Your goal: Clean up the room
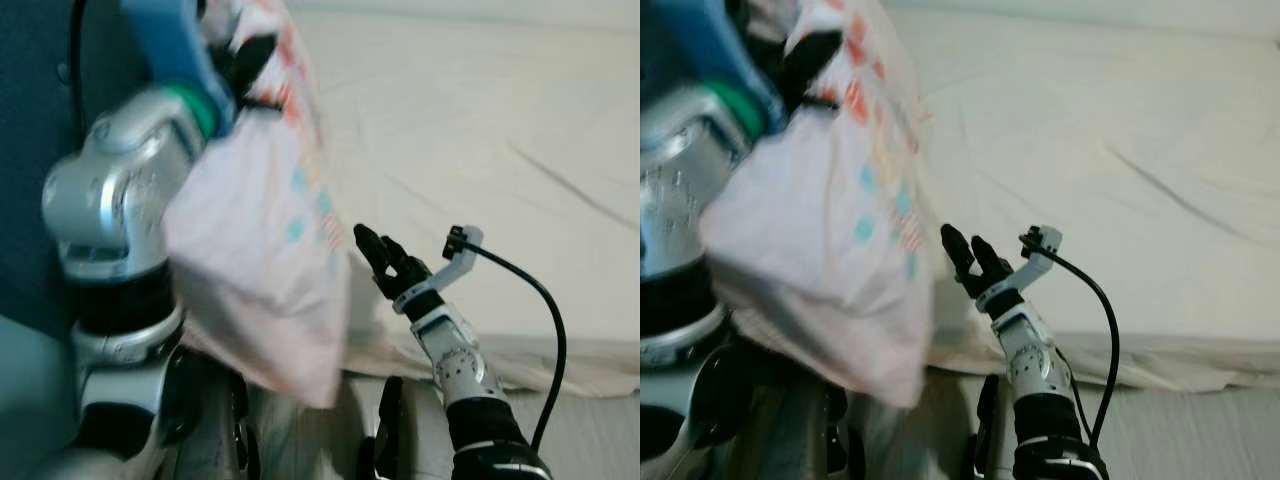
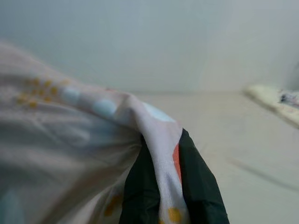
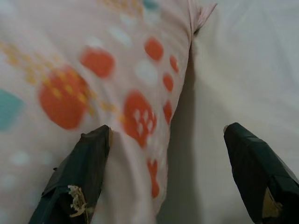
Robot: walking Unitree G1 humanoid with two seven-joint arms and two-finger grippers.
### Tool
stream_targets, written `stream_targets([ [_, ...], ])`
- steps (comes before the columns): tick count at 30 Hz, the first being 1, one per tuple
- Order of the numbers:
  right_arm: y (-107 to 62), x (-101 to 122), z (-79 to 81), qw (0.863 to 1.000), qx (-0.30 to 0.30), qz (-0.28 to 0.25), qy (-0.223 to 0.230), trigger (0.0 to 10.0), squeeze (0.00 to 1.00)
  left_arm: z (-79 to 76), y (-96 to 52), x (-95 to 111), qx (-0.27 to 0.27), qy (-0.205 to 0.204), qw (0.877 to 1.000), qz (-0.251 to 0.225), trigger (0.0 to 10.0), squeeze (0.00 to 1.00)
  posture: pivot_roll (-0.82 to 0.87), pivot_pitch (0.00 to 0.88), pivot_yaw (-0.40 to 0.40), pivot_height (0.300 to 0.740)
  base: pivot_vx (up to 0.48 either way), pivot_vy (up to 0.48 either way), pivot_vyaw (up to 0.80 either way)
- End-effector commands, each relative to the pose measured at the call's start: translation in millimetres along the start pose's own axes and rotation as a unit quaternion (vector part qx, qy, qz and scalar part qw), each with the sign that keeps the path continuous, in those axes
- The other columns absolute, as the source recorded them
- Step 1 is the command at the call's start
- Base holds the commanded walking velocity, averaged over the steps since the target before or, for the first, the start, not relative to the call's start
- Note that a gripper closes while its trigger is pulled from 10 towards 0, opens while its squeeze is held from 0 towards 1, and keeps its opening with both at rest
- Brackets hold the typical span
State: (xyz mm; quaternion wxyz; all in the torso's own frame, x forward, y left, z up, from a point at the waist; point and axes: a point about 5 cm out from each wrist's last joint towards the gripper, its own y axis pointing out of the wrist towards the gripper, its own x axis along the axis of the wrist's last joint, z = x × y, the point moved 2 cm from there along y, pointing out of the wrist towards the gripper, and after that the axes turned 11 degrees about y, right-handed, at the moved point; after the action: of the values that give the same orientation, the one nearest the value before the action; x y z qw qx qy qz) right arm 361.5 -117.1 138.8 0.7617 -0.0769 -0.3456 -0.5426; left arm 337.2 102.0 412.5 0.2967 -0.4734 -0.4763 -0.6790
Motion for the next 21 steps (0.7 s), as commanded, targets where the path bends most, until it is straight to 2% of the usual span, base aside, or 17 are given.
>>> stream_targets([
  [1, -4.9, -4.6, -5.5, 1.0, -0.014, 0.008, 0.003, 10.0, 0.0, -5.9, 2.5, 24.3, -0.007, -0.03, 0.998, -0.054, 10.0, 0.0, 0.12, 0.217, 0.01, 0.575, 0.0, 0.0, 0.0],
  [3, -5.3, -5.7, -6.1, 1.0, -0.015, 0.01, 0.002, 10.0, 0.0, -8.1, 9.9, 34.8, 0.002, -0.065, 0.995, -0.07, 10.0, 0.0, 0.12, 0.216, 0.007, 0.575, 0.0, 0.0, 0.0],
  [4, -5.3, -5.7, -6.1, 1.0, -0.015, 0.01, 0.002, 10.0, 0.0, -8.1, 9.9, 34.8, 0.002, -0.065, 0.995, -0.07, 10.0, 0.0, 0.12, 0.216, 0.007, 0.575, 0.0, 0.0, 0.0],
  [5, -5.6, -6.6, -6.3, 1.0, -0.016, 0.012, 0.002, 10.0, 0.0, -7.0, 15.0, 41.0, 0.011, -0.092, 0.992, -0.08, 10.0, 0.0, 0.12, 0.216, 0.007, 0.575, 0.0, 0.0, 0.0],
  [11, -5.8, -8.8, -5.8, 1.0, -0.016, 0.015, 0.001, 10.0, 0.0, -8.7, 20.8, 56.3, 0.003, -0.128, 0.984, -0.122, 10.0, 0.0, 0.1, 0.215, 0.011, 0.575, 0.0, 0.0, 0.0],
  [13, -7.4, -10.6, -6.3, 1.0, -0.018, 0.017, 0.0, 10.0, 0.0, 11.7, 21.5, 54.8, 0.068, -0.168, 0.975, -0.13, 10.0, 0.0, 0.09, 0.215, 0.01, 0.575, 0.0, 0.0, 0.0],
  [14, -7.4, -10.6, -6.3, 1.0, -0.018, 0.017, 0.0, 10.0, 0.0, 11.7, 21.5, 54.8, 0.068, -0.168, 0.975, -0.13, 10.0, 0.0, 0.09, 0.215, 0.01, 0.575, 0.0, 0.0, 0.0],
  [15, -8.1, -11.8, -6.9, 1.0, -0.019, 0.02, -0.001, 10.0, 0.0, 17.2, 20.7, 57.1, 0.08, -0.194, 0.967, -0.146, 10.0, 0.0, 0.09, 0.215, 0.01, 0.575, 0.0, 0.0, 0.0],
  [16, -8.1, -11.8, -6.9, 1.0, -0.019, 0.02, -0.001, 10.0, 0.0, 17.2, 20.7, 57.1, 0.08, -0.194, 0.967, -0.146, 10.0, 0.0, 0.09, 0.215, 0.01, 0.575, 0.0, 0.0, 0.0],
  [17, -8.5, -13.0, -7.2, 1.0, -0.019, 0.024, -0.003, 10.0, 0.0, 19.4, 20.4, 60.7, 0.08, -0.225, 0.958, -0.162, 10.0, 0.0, 0.09, 0.215, 0.01, 0.575, 0.0, 0.0, 0.0],
  [20, -8.2, -14.7, -6.8, 0.999, -0.018, 0.03, -0.009, 10.0, 0.0, 17.0, 19.5, 69.8, 0.061, -0.234, 0.953, -0.184, 10.0, 0.0, 0.09, 0.215, 0.01, 0.575, 0.0, 0.0, 0.0],
  [21, -7.3, -15.2, -5.9, 0.999, -0.016, 0.035, -0.017, 10.0, 0.0, 13.5, 17.9, 84.0, 0.064, -0.216, 0.951, -0.211, 10.0, 0.0, 0.08, 0.206, -0.004, 0.575, 0.0, 0.0, 0.0],
])
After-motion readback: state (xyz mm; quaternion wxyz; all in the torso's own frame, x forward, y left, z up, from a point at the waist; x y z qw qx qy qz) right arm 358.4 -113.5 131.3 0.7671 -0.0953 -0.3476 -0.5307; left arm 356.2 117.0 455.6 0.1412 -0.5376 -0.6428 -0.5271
